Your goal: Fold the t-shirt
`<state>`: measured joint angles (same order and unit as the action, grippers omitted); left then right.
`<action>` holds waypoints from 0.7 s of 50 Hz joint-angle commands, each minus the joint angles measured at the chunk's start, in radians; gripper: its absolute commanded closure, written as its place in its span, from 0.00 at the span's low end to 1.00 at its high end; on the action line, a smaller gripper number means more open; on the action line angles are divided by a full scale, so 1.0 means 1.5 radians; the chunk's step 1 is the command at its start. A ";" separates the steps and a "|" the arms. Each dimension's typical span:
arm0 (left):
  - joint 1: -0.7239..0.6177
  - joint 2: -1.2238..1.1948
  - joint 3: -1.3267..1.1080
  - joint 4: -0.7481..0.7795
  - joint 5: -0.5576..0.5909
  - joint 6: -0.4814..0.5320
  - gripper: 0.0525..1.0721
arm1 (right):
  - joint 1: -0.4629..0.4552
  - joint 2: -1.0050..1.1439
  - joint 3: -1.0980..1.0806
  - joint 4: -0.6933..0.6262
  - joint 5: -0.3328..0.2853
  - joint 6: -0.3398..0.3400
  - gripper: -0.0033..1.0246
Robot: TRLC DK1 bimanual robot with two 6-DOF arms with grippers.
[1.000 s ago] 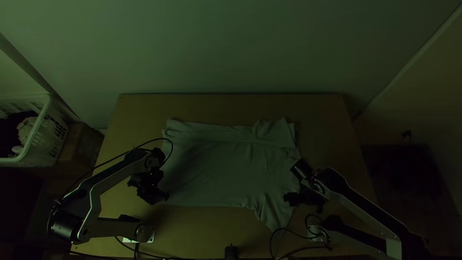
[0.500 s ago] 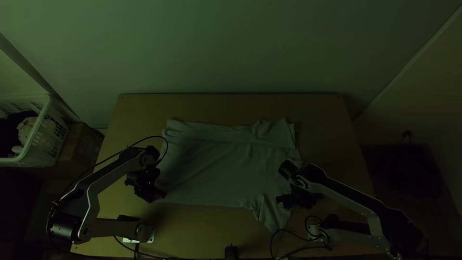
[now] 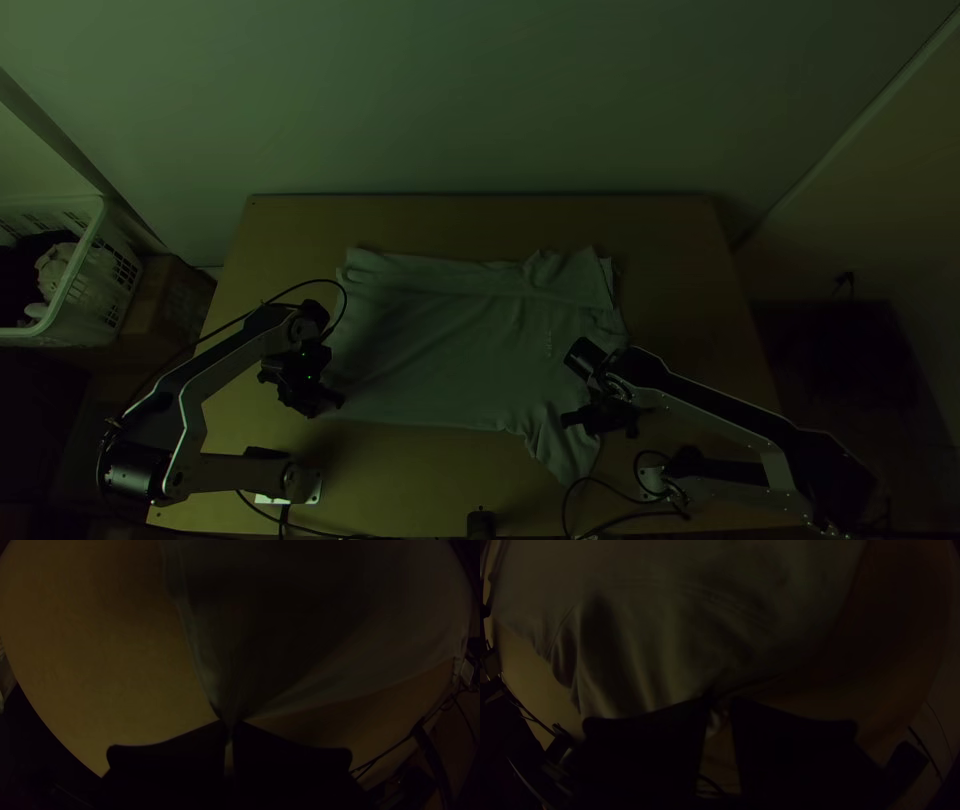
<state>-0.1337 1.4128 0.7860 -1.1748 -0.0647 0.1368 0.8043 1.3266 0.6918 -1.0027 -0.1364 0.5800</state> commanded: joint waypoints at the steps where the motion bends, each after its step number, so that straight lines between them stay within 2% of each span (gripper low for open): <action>1: 0.010 0.000 0.024 0.001 -0.007 0.014 0.97 | -0.003 -0.027 -0.001 0.016 0.018 0.016 0.97; 8: 0.020 0.000 0.059 0.007 0.011 0.006 0.97 | -0.037 -0.069 0.020 -0.022 0.023 0.004 0.97; 20: 0.030 0.004 0.120 0.009 0.025 -0.001 0.97 | -0.117 -0.108 0.051 -0.073 0.041 -0.043 0.97; 35: 0.032 0.027 0.216 0.009 0.031 -0.024 0.97 | -0.170 -0.101 0.118 -0.082 0.062 -0.072 0.97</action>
<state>-0.0948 1.4303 1.0607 -1.1564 -0.0280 0.1200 0.5716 1.1698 0.8215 -1.1122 -0.0639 0.4957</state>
